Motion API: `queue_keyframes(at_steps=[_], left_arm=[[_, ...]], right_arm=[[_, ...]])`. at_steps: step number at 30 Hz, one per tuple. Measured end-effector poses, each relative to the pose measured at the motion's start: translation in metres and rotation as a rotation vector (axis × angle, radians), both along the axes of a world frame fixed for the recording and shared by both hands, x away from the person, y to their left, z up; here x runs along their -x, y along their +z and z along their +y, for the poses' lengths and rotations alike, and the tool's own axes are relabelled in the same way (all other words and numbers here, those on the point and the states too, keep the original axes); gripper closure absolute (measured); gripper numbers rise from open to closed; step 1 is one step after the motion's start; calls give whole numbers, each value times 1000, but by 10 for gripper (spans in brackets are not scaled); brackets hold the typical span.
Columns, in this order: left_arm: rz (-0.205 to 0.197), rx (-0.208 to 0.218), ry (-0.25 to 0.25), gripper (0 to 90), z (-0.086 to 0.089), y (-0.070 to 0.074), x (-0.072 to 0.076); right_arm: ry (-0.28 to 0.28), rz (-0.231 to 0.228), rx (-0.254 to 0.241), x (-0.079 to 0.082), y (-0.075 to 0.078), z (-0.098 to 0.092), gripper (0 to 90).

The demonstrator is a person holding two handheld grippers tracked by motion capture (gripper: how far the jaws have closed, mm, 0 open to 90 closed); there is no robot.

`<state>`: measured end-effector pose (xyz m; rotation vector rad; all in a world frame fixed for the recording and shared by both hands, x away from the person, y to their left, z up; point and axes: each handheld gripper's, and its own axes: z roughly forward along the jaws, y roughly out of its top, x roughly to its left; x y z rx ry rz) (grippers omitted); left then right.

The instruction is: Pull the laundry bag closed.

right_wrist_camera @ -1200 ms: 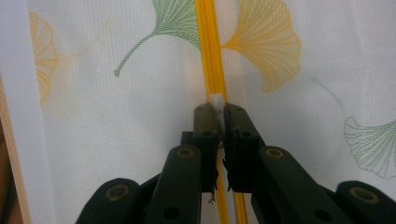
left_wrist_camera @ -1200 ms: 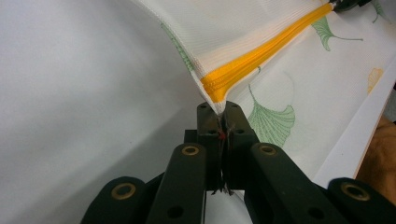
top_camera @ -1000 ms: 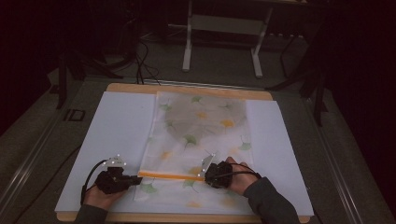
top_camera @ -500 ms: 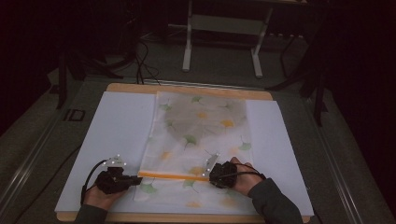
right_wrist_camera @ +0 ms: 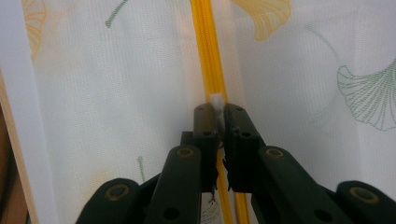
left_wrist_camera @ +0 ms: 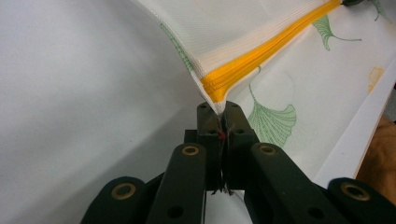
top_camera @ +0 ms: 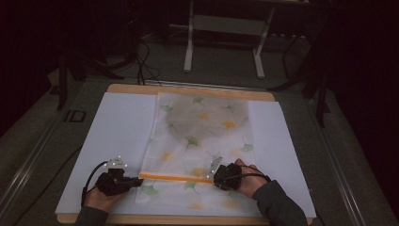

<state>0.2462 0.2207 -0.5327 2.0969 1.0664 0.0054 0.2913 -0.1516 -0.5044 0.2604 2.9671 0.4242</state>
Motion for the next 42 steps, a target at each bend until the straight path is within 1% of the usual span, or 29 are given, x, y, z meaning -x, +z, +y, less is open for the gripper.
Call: queue_keyframes(at_steps=[6,14,22,31,42], left_arm=[[0,-1,-1,880,0,0,0],[-1,-2,-1,880,0,0,0],[-1,-3,0,879,0,0,0],[-1,-3,-1,880,0,0,0],[1,-3,1,880,0,0,0]], right_arm=[[-1,2,6,0,0,-3,843],[-6,6,3,0,0,-6,843],[-21,9,8,0,1,-14,843],[-22,9,19,0,1,-18,843],[-40,12,28,-1,1,-27,843]])
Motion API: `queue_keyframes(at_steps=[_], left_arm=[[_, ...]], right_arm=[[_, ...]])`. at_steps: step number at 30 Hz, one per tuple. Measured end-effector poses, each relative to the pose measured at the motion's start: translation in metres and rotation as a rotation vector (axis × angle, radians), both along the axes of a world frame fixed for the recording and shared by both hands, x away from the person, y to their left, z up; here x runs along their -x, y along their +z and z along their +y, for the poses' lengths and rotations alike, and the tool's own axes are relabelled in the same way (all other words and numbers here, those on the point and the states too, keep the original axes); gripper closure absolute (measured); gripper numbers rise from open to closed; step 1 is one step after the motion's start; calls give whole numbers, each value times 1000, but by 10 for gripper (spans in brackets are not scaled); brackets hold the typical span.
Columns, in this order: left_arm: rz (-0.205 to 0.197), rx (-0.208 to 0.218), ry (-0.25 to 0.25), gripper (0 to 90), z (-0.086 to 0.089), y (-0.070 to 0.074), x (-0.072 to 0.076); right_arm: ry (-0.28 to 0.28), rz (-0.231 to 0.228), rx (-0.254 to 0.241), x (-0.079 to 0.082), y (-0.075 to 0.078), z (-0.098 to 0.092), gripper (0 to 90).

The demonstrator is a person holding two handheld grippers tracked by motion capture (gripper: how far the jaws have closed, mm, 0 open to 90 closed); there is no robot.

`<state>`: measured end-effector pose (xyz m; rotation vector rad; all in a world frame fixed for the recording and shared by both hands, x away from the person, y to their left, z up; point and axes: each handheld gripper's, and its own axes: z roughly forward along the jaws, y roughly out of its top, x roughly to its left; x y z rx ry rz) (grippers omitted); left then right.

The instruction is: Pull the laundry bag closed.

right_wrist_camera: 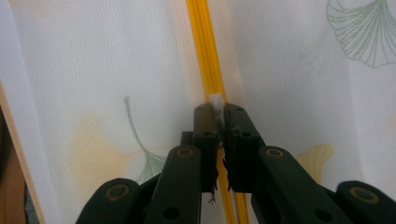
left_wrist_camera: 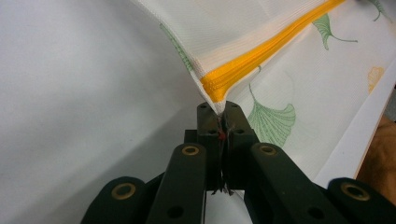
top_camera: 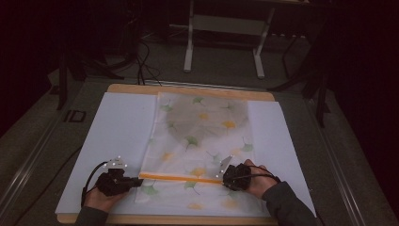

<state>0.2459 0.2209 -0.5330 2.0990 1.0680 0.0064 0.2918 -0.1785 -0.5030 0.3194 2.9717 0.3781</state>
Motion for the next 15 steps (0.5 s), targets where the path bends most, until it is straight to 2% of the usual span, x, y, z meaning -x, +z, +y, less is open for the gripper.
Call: queue_keyframes(at_steps=[15], left_arm=[[1,-1,-1,880,0,0,0]], right_arm=[[-6,-1,15,0,0,-6,843]])
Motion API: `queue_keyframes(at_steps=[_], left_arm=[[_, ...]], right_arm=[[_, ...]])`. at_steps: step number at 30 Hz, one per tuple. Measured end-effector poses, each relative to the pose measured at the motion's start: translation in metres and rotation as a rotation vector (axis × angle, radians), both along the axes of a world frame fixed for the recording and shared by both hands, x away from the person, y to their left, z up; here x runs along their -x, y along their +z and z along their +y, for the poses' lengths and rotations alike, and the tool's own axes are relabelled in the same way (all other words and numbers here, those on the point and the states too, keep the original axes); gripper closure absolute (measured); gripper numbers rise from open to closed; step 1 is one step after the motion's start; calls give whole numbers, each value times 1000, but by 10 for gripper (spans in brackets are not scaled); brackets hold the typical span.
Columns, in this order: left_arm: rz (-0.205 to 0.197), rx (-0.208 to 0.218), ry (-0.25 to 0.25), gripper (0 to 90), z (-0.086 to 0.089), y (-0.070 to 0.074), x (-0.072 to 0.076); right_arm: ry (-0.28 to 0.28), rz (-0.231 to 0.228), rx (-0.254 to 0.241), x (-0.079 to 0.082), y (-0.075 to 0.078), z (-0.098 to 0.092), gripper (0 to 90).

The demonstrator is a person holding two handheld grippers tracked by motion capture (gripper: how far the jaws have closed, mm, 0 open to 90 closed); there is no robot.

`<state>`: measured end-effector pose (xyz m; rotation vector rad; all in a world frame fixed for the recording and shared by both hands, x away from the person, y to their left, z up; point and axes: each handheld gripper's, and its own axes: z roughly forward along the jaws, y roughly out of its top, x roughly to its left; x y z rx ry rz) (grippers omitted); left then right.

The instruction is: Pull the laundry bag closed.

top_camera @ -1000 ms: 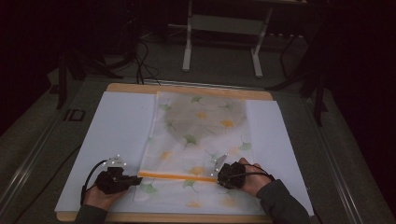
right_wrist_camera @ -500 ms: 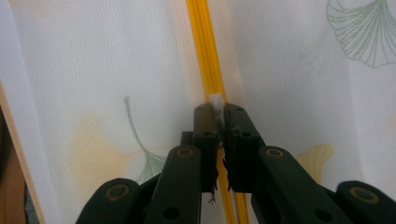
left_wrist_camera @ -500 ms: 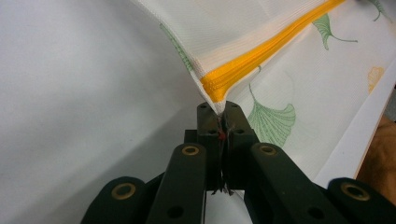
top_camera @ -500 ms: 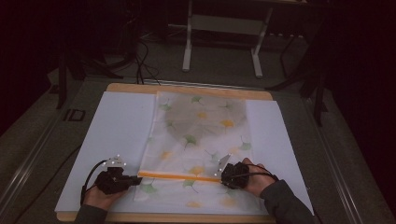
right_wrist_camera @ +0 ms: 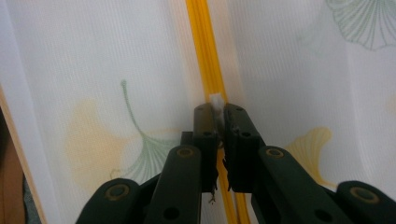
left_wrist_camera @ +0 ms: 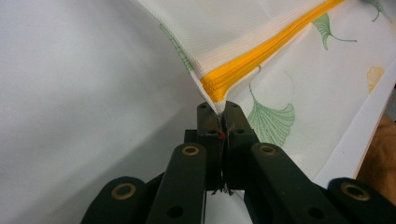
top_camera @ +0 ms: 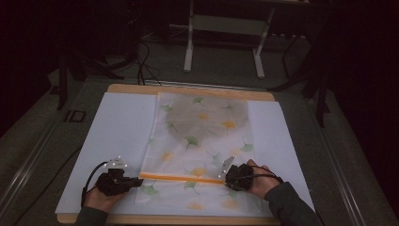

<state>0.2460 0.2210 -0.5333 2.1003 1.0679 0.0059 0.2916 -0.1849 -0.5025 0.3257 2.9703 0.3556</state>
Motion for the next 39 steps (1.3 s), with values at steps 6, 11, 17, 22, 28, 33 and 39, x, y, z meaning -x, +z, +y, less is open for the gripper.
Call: queue_keyframes(at_steps=[6,11,17,22,28,33,39], left_arm=[[0,0,-1,880,0,0,0],[0,0,0,880,0,0,0],[-1,1,1,880,0,0,0],[0,1,3,880,0,0,0],[-2,0,4,881,0,0,0],[-1,2,6,880,0,0,0],[-1,0,6,881,1,0,0]], right_arm=[[-9,5,-4,1,0,-6,843],[-13,5,1,1,0,-9,843],[-17,6,7,1,0,-14,843],[-20,7,13,1,1,-17,843],[-36,12,16,1,1,-22,843],[-38,8,31,1,1,-26,843],[-47,8,37,1,1,-31,843]])
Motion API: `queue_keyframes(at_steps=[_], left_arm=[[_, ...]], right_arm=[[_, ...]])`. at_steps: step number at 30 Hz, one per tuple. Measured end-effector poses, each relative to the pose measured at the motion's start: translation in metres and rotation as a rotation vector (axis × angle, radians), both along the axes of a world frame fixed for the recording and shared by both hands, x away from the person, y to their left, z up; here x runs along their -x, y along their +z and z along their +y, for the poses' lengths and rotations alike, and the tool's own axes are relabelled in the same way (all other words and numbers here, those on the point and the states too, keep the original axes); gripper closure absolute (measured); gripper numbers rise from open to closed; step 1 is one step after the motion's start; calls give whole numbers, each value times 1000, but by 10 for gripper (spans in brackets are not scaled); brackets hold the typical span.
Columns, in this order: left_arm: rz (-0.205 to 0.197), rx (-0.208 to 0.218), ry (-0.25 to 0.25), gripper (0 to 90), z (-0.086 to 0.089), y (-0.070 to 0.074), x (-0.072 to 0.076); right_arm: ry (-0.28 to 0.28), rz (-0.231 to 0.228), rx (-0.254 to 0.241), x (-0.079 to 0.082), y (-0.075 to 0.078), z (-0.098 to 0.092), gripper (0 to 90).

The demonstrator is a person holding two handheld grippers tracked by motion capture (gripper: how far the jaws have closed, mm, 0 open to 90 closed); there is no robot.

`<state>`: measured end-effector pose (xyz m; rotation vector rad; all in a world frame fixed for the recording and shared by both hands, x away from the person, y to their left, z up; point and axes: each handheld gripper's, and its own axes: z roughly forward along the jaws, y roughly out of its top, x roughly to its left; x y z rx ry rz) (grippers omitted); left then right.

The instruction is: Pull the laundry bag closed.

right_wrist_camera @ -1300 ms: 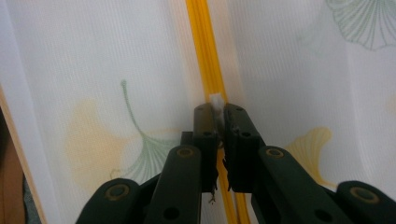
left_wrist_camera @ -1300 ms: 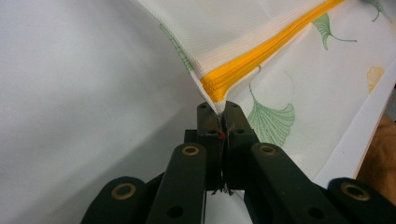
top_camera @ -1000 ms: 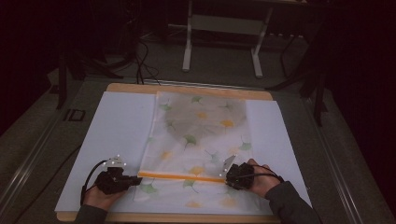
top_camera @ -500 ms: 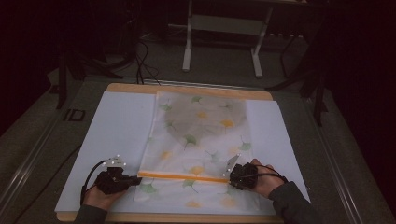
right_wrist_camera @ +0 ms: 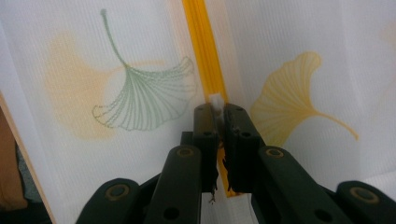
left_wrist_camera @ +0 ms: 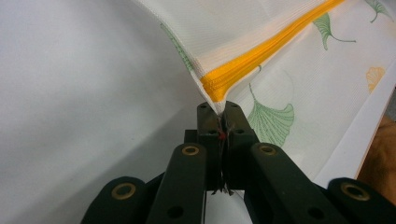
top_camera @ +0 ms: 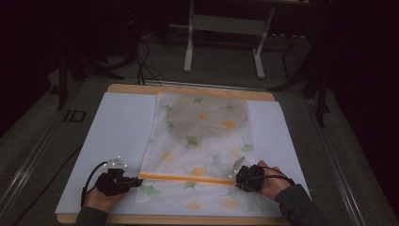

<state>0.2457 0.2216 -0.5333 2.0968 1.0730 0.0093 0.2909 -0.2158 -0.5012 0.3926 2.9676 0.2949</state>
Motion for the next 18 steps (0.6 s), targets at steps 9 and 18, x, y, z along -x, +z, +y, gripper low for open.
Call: queue_keyframes(at_steps=[9,18], left_arm=[[0,1,0,880,0,0,0],[0,-1,1,880,0,0,0]], right_arm=[[-9,0,13,0,0,-5,843],[-23,4,14,0,1,-12,843]])
